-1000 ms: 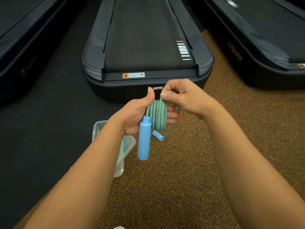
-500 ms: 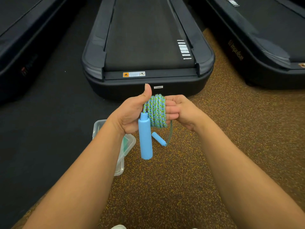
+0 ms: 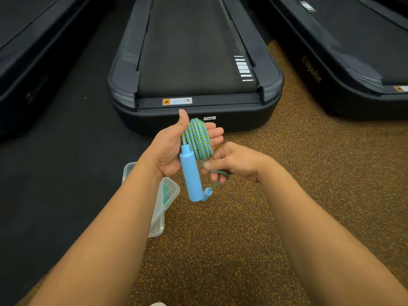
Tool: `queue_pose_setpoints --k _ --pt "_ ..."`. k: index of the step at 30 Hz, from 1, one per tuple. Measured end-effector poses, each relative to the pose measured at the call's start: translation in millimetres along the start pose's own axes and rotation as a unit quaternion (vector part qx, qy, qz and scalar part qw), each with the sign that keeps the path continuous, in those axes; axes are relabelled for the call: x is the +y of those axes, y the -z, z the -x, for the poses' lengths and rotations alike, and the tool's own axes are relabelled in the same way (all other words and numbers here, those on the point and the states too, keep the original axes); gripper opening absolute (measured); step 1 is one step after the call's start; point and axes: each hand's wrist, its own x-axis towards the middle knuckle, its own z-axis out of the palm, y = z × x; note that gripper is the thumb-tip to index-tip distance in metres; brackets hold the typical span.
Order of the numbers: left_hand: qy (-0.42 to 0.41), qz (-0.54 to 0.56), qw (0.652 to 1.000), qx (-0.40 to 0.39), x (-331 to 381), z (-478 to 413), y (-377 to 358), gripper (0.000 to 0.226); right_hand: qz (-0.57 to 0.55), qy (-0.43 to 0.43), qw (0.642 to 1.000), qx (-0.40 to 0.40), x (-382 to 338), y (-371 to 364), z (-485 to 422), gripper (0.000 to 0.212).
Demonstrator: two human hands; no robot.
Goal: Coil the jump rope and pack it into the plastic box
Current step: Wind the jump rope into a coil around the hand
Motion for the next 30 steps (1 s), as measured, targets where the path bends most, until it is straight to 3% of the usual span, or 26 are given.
queue_pose_setpoints --k 9,14,19,23,26,30 --pt "-0.012 -0.031 0.999 0.02 -4 -4 3 0.069 0.092 0.002 0.996 -0.005 -32 13 18 0.015" --pt "-0.005 -0.118 0.992 0.044 -6 -5 3 0.072 0.124 0.032 0.992 0.013 -49 15 27 0.013" --pt "0.024 -0.148 0.987 0.064 -11 -6 -3 0.068 0.148 0.074 0.985 0.055 -61 20 34 0.014" --pt "0.032 -0.138 0.99 0.028 -11 -7 -10 0.061 0.171 0.097 0.974 0.114 -62 22 32 0.012" --pt "0.032 -0.133 0.991 0.003 -9 -6 -13 0.069 0.236 0.125 0.947 0.178 -59 24 25 0.016" --pt "0.042 -0.121 0.991 -0.031 -9 -5 -18 0.075 0.212 0.169 0.937 0.221 -57 25 21 0.012"
